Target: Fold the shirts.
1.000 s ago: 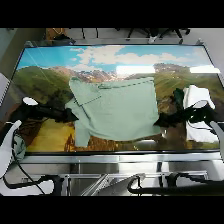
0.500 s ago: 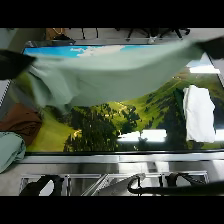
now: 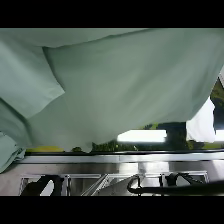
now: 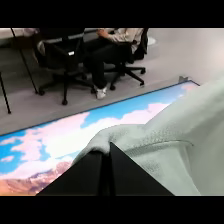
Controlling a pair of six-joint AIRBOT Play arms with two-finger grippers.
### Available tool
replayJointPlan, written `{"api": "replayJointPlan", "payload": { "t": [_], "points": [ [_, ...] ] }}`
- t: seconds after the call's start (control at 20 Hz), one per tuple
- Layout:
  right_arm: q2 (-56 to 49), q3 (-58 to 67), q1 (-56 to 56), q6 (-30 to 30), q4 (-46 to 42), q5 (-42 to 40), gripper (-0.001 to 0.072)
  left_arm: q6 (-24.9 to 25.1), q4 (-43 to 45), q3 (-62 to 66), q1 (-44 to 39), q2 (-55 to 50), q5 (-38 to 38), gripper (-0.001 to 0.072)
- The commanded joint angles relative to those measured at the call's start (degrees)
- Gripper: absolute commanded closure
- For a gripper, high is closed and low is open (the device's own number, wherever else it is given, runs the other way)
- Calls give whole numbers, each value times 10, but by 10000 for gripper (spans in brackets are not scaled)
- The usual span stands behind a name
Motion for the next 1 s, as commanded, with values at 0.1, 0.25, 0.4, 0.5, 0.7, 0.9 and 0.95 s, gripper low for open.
{"api": "replayJointPlan", "payload": {
  "t": [0.1,0.25,0.4,0.5,0.7,0.9,0.95],
  "points": [
    [-142,-67,5,-5,69,125,697,44,12,-119,-31,-131,-6,694],
    [-239,-178,35,-62,67,80,697,79,14,-178,-69,-257,66,694],
    [-345,-236,65,-109,67,-37,697,80,15,-156,-73,-421,113,694],
    [-410,-235,85,-109,68,-106,697,76,15,-95,-68,-530,103,694],
    [-476,-235,110,-121,67,-172,696,67,-2,17,-68,-672,56,694],
    [-463,-234,83,-121,63,-132,445,32,0,64,-48,-691,13,686],
    [-452,-234,67,-120,62,-98,445,16,0,65,-36,-681,-12,616]
  ]
}}
